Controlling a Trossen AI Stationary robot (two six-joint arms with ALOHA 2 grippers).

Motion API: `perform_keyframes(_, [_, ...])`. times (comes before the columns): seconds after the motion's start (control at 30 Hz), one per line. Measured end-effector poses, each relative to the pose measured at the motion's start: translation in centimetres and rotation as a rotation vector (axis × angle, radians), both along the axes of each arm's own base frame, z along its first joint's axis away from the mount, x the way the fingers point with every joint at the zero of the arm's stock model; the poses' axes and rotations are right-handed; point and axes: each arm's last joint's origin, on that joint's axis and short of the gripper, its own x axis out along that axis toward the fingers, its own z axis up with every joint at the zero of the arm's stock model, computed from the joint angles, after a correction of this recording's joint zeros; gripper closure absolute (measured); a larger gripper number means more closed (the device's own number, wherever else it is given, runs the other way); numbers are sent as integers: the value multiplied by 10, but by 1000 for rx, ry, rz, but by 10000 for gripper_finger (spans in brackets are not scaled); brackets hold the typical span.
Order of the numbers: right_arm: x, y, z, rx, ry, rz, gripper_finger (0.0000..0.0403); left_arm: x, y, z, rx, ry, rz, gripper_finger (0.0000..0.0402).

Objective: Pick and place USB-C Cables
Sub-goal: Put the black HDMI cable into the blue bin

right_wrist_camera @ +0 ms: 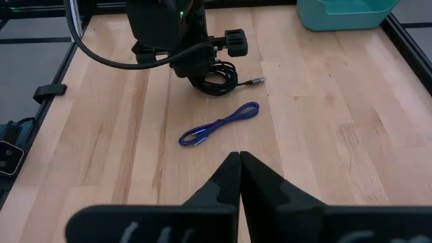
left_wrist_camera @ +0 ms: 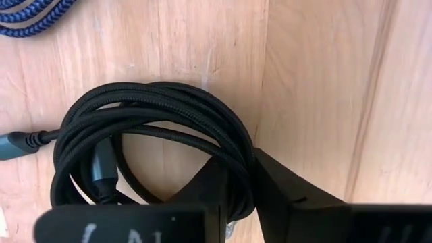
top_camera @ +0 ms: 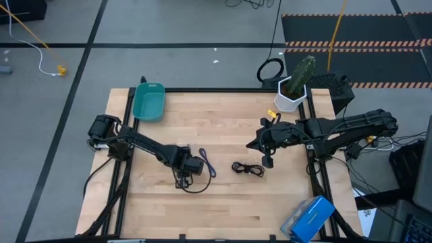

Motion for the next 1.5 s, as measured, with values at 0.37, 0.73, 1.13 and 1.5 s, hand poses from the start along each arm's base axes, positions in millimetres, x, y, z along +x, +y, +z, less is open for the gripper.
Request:
perform_keyframes(0.37, [0, 0, 0, -6, 0, 5, 403, 1, 0, 2, -7, 15, 1, 351])
perform_keyframes(0.73, [1, 0, 1, 0, -8, 0, 403, 12, -2, 42, 13, 81, -23, 350])
perform_keyframes(1.13, [0, 8, -9, 3, -2, 32, 403, 23, -15, 111, -8, 107, -88, 350])
perform_keyframes(1.5, [1, 10, -16, -13, -22, 53, 403, 22, -31, 166, -14, 58, -196, 350])
